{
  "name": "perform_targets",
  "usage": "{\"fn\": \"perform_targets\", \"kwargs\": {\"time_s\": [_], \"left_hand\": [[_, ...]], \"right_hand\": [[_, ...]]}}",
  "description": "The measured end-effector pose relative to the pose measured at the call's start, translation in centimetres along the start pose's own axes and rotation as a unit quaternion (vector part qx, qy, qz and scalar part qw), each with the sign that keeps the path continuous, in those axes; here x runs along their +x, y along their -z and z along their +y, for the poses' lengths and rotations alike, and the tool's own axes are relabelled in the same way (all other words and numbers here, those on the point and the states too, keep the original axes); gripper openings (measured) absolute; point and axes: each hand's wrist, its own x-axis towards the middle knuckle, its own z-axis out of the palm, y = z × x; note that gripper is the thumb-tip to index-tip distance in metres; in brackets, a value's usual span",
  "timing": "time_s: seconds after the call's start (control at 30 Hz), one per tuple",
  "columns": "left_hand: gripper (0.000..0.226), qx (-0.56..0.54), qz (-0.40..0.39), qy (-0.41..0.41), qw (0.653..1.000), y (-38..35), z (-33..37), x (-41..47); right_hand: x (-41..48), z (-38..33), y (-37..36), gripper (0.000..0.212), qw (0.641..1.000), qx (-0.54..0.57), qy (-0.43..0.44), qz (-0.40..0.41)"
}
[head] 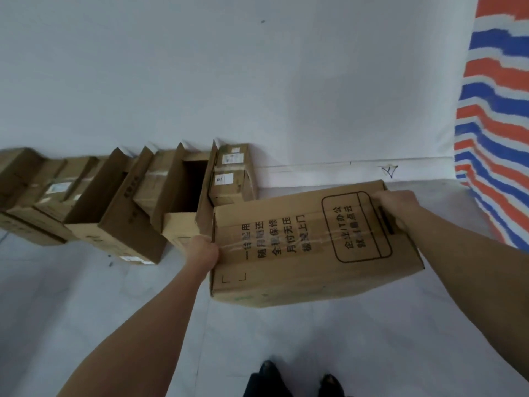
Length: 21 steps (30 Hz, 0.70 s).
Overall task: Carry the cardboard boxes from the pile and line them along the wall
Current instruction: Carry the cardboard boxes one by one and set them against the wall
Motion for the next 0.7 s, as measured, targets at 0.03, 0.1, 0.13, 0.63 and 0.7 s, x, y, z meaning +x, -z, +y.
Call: {"fn": "perform_targets", "kwargs": {"time_s": [0.03, 0.1, 0.13, 0.63, 0.7], "left_hand": [[0.015, -0.005, -0.005, -0.002, 1.000, 0.0, 0.7, 1.6], [0.020, -0.008, -0.013, 0.009, 1.000, -0.7, 1.6, 6.0], [0.025, -0.006, -0.026, 0.011, 1.000, -1.3, 1.5, 8.0], [0.094, -0.200, -0.175, 0.189, 0.945, -10.4, 3.3, 30.7], [0.085, -0.217, -0.169, 0.214, 0.937, -12.8, 3.0, 33.1]], "right_hand": [[0.5, -1.8, -1.0, 0.054, 1.000, 0.000, -0.006, -0.012], [3.8, -4.8, -3.7, 0.050, 0.999, -0.021, 0.017, -0.026], [5.0, -6.2, -5.1, 0.047, 0.999, -0.033, 0.023, -0.028], [24.7, -18.3, -25.2, 0.054, 0.984, -0.140, 0.016, -0.110], [28.2, -19.6, -28.3, 0.047, 0.977, -0.167, 0.035, -0.128]]}}
